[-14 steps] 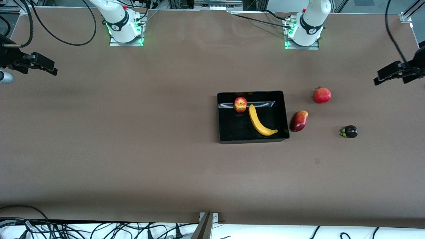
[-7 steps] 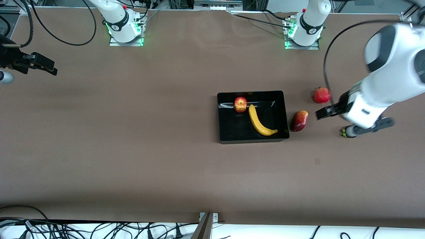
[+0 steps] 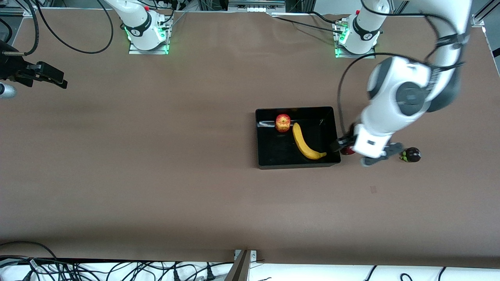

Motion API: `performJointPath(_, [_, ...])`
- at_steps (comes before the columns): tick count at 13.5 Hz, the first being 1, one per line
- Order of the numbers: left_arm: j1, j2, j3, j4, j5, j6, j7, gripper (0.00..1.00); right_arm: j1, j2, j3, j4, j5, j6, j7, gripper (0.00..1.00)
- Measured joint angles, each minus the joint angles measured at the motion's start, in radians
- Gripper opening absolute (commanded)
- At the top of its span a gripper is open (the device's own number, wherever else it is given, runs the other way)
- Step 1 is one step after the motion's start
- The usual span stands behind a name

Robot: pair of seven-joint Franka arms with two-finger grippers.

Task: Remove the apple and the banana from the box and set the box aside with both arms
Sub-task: 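Reach the left gripper down to the red-yellow apple in the tray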

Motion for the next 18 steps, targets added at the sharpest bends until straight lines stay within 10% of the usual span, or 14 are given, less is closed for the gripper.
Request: performJointPath(18, [-0.143, 0.174, -0.179, -0.165, 0.107, 0.248, -0.276, 1.00, 0.000, 0.000, -0.001, 0.000, 0.000, 0.000, 0.000, 1.00])
